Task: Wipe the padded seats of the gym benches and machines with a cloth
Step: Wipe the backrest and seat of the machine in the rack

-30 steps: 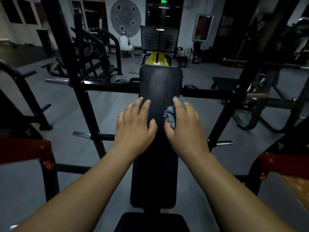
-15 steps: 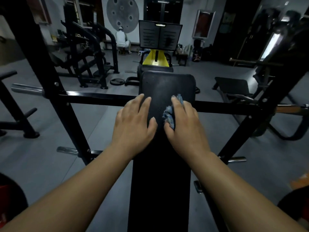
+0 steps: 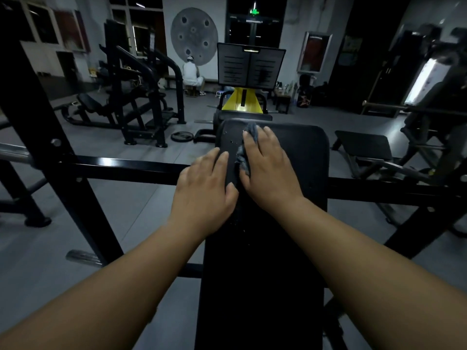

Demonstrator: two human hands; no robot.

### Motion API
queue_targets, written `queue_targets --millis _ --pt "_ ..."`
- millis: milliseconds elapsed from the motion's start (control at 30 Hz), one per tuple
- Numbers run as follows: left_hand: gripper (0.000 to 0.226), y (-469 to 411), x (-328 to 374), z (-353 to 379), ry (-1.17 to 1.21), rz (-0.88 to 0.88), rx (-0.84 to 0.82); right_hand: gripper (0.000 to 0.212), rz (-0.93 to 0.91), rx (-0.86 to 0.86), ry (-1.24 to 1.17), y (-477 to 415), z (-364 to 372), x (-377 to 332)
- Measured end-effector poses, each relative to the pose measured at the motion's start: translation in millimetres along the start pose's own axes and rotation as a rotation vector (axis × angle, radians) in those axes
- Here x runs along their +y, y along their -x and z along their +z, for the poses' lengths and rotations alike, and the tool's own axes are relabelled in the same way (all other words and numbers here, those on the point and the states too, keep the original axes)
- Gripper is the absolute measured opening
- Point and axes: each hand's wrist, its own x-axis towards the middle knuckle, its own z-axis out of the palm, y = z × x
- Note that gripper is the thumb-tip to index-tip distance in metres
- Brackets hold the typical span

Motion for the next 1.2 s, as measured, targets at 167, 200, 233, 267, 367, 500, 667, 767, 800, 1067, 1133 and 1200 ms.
queue_targets --millis 167,200,233,267,367,500,667,767,800,1067,1133,1200 --pt "0.074 0.3 -9.3 37.3 0.013 -0.002 -0.088 0.061 0.056 0.056 0.054 -66.0 32.6 8.5" --pt "0.076 1.3 -8.8 43.3 0.028 -0.002 -0.087 0.061 0.081 0.082 0.042 -73.9 37.6 3.8" --pt "0.077 1.9 -8.2 48.6 0.039 -0.005 -0.078 0.062 0.093 0.112 0.036 -77.2 42.3 -1.4" --pt "0.077 2.0 -8.1 53.3 0.044 -0.008 -0.063 0.061 0.078 0.128 0.042 -76.0 46.4 -5.1" --pt "0.077 1.9 -10.1 61.5 0.028 -0.008 -0.007 0.059 -0.155 0.059 0.103 -39.8 47.0 6.6" --pt "0.076 1.1 -11.1 63.0 -0.010 -0.010 0.024 0.060 -0.078 0.073 0.158 -10.9 30.3 76.3" --pt "0.079 -6.8 2.3 64.8 -0.060 0.029 0.059 0.058 0.126 0.131 0.039 -59.9 34.9 30.7" --pt "0.080 -9.9 3.8 62.2 -0.066 0.035 0.049 0.056 -0.165 0.092 0.073 -7.4 51.0 40.1" --pt "0.080 -10.3 2.3 61.3 -0.082 0.042 0.051 0.055 -0.164 0.095 0.082 5.9 47.9 62.8" --pt "0.081 -11.8 9.4 64.6 -0.125 0.032 0.030 0.059 0.096 0.148 0.026 4.5 37.3 82.8" --pt "0.081 -12.2 7.0 62.4 -0.128 0.038 0.018 0.057 -0.075 0.097 0.064 48.5 42.0 107.3" --pt "0.080 -12.8 3.5 61.4 -0.135 0.053 0.020 0.056 -0.011 0.114 0.035 52.3 33.2 134.3"
